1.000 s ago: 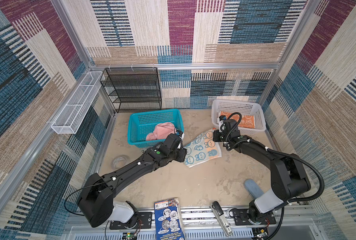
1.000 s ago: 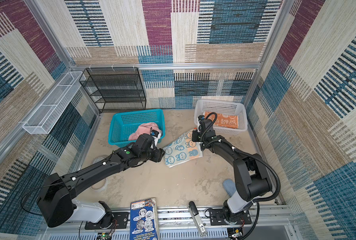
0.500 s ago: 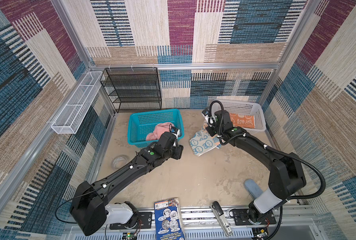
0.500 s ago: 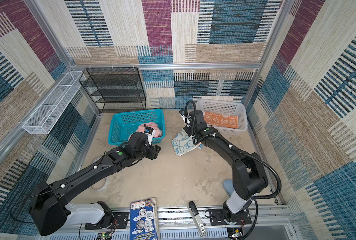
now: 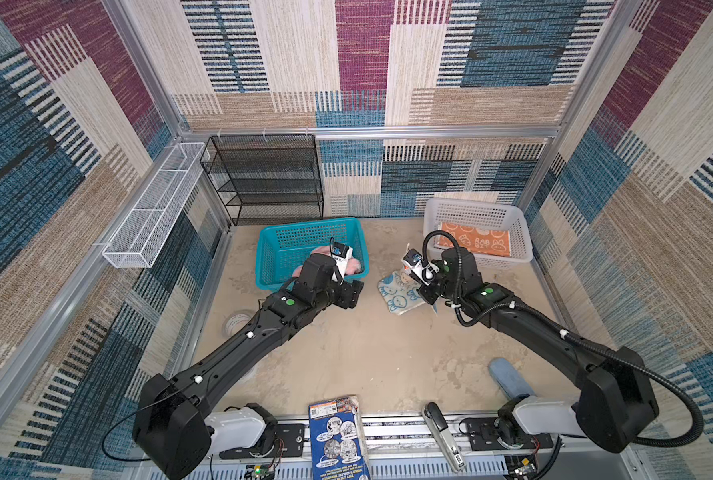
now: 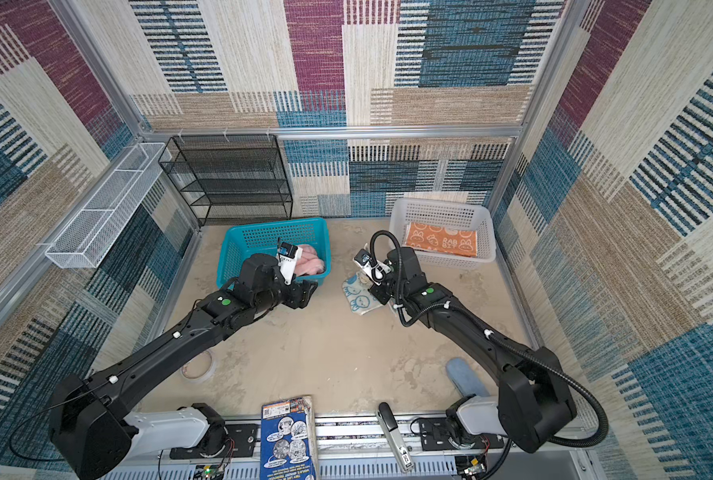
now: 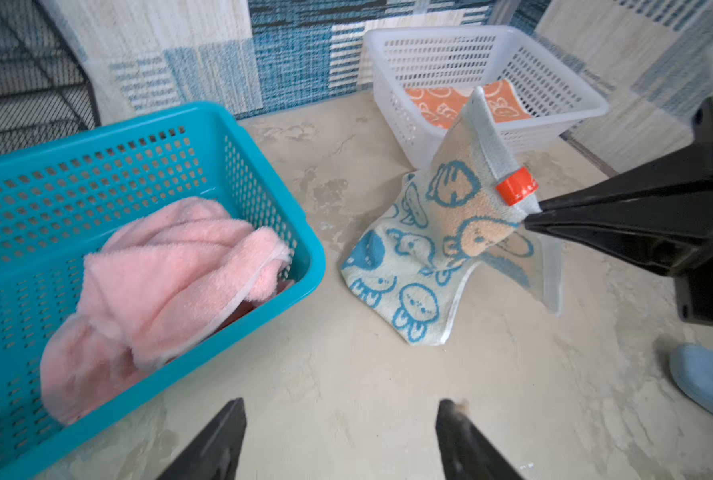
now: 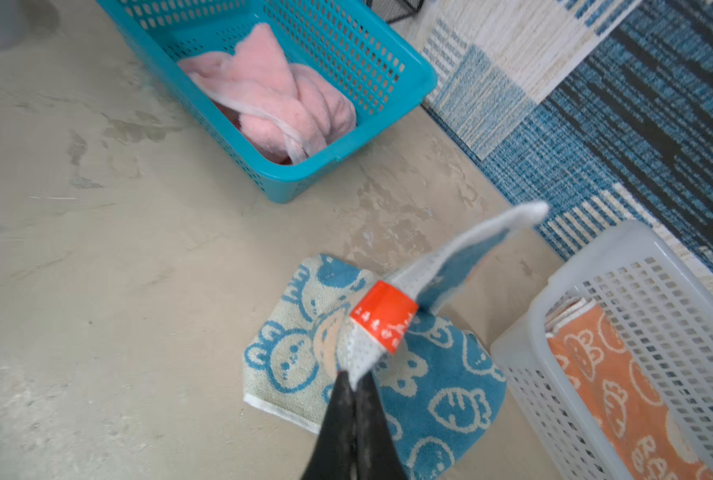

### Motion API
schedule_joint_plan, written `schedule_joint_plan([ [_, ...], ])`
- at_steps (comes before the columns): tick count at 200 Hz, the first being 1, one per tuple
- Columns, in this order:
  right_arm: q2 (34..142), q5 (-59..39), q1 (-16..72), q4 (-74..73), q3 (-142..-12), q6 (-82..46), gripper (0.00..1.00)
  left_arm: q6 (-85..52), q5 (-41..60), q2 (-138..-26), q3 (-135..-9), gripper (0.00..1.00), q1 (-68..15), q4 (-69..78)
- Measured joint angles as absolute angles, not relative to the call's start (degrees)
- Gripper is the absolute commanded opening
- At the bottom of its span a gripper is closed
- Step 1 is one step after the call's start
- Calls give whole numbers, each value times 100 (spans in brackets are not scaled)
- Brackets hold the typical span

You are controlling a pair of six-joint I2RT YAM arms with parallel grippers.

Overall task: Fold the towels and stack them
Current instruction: 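Lift the tagged corner with the right gripper while left reaches toward the towel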

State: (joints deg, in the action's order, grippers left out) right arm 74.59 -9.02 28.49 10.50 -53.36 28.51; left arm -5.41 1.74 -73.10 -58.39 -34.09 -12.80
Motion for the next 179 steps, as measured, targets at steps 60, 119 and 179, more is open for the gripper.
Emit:
schedule_joint_plan([
  [60, 7107, -1186, 2934, 910, -5194, 2884, 0, 429, 548, -7913, -6488, 85, -3312, -482],
  [119, 7244, -1194, 3041, 871, -5168, 2895, 0, -351, 1514, -9094, -7983, 85, -3291, -937],
  [179, 7290, -1168, 3144, 709, -5159, 2871, 0, -1369, 2095, -10005, -8838, 77, -3286, -1706],
])
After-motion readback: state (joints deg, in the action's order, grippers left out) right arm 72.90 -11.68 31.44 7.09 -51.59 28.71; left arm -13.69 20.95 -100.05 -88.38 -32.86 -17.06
